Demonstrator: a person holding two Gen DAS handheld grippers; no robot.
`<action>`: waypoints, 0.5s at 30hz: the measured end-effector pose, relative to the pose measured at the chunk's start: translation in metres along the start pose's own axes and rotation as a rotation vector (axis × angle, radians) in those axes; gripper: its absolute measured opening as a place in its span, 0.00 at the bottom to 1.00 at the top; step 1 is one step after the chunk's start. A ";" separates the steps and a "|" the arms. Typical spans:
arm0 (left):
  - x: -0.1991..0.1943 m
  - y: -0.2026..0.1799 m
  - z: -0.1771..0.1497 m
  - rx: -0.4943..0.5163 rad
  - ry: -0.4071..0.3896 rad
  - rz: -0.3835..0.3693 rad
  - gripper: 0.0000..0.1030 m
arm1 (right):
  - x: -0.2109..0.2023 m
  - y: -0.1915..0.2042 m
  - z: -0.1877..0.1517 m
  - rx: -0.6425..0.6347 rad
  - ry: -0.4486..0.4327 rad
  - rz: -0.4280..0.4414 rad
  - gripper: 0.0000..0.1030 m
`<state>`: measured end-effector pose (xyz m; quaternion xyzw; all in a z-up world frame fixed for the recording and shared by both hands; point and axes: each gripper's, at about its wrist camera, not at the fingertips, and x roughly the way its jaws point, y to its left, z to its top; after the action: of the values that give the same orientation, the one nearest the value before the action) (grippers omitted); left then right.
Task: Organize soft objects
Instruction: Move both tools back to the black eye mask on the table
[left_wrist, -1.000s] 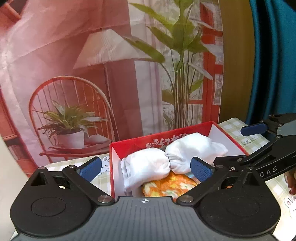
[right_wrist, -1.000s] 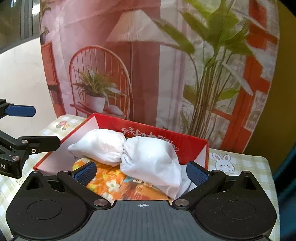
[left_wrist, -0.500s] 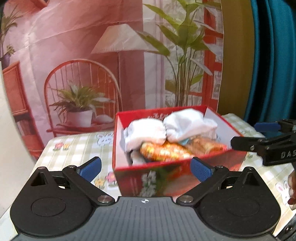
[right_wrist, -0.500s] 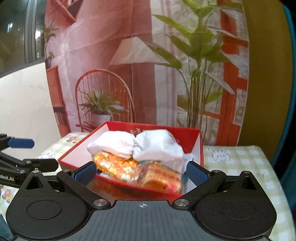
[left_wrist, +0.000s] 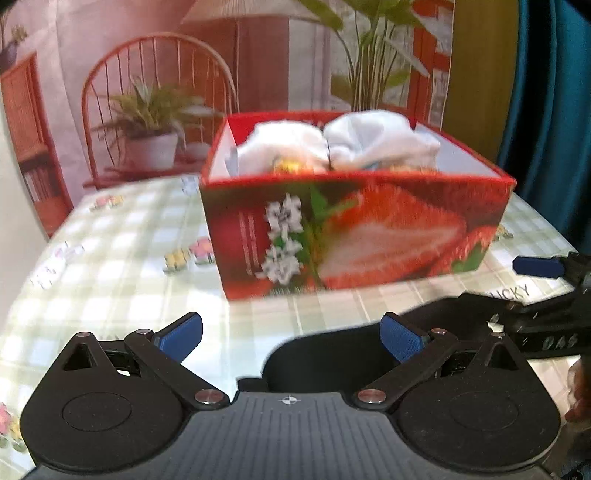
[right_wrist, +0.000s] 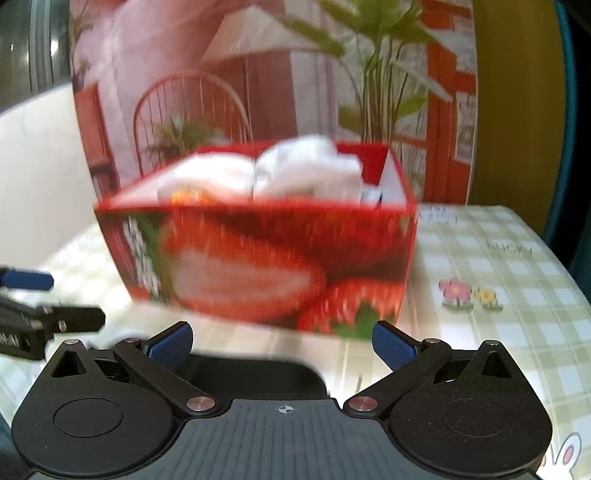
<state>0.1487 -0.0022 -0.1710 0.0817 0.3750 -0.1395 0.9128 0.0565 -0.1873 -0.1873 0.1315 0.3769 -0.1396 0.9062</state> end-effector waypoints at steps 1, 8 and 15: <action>0.002 0.000 -0.003 -0.002 0.005 -0.005 1.00 | 0.003 0.002 -0.006 -0.010 0.014 -0.008 1.00; 0.018 0.004 -0.017 -0.034 0.060 -0.018 1.00 | 0.017 0.010 -0.031 -0.062 0.056 -0.016 1.00; 0.031 0.006 -0.027 -0.047 0.097 -0.015 1.00 | 0.026 0.011 -0.038 -0.098 0.088 -0.025 1.00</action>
<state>0.1534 0.0047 -0.2116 0.0641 0.4227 -0.1332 0.8941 0.0541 -0.1679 -0.2304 0.0883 0.4245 -0.1266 0.8922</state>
